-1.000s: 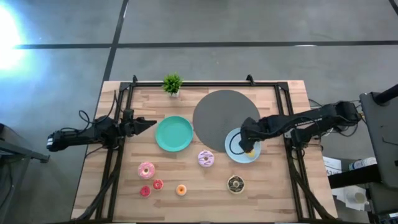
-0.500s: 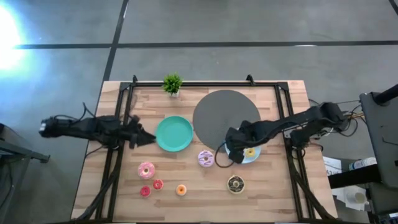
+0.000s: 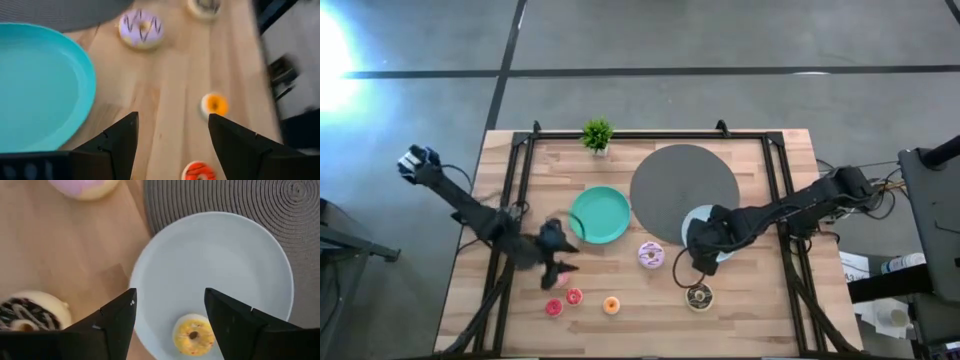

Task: Pick & Place donuts
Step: Put the small blue donut on the blue plate

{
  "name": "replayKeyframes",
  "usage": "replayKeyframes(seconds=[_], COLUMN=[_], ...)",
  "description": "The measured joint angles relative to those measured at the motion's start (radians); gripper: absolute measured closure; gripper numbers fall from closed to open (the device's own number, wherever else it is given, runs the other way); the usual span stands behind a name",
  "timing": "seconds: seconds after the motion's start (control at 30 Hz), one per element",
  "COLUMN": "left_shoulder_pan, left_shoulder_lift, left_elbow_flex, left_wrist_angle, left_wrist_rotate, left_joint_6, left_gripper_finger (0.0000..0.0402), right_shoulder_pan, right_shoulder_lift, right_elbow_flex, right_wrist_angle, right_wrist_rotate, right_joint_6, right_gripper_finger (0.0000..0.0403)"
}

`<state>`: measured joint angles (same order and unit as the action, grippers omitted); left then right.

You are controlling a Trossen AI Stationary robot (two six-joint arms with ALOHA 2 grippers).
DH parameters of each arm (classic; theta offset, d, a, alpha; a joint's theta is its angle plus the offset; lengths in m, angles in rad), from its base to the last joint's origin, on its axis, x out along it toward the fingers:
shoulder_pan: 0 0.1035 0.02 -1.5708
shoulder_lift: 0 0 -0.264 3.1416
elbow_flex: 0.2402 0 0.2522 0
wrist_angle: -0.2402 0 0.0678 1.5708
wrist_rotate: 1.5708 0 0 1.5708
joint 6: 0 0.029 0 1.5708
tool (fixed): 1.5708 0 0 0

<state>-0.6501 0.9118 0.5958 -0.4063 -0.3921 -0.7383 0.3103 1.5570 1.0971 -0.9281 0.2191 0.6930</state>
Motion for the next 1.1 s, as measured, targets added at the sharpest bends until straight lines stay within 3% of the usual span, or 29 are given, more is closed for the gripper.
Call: replayKeyframes(seconds=[0.1, 0.4, 0.57, 0.83, 1.1], left_shoulder_pan=[-0.05, -0.108, -0.116, -0.117, -0.116], left_shoulder_lift=[0.148, 0.607, 0.796, 0.972, 1.031], left_elbow_flex=[0.096, 0.446, 0.614, 0.783, 0.795], left_wrist_angle=[0.012, -0.165, -0.265, -0.283, -0.286], left_wrist_rotate=[-0.06, -0.056, -0.053, -0.03, 0.016], left_joint_6=[0.0, 0.068, 0.097, 0.139, 0.106], left_gripper_finger=[0.0187, 0.0187, 0.0187, 0.0187, 0.0195], right_shoulder_pan=[0.009, 0.049, 0.066, 0.088, 0.098], right_shoulder_lift=[-0.004, -0.082, -0.152, -0.26, -0.28], right_elbow_flex=[-0.02, -0.073, -0.119, -0.196, -0.239], right_wrist_angle=[0.004, 0.02, 0.028, 0.036, 0.058], right_wrist_rotate=[0.013, 0.084, 0.1, 0.119, 0.125], right_joint_6=[-0.047, -0.116, -0.089, -0.06, -0.064], right_gripper_finger=[0.0178, 0.0179, 0.0179, 0.0179, 0.0179])
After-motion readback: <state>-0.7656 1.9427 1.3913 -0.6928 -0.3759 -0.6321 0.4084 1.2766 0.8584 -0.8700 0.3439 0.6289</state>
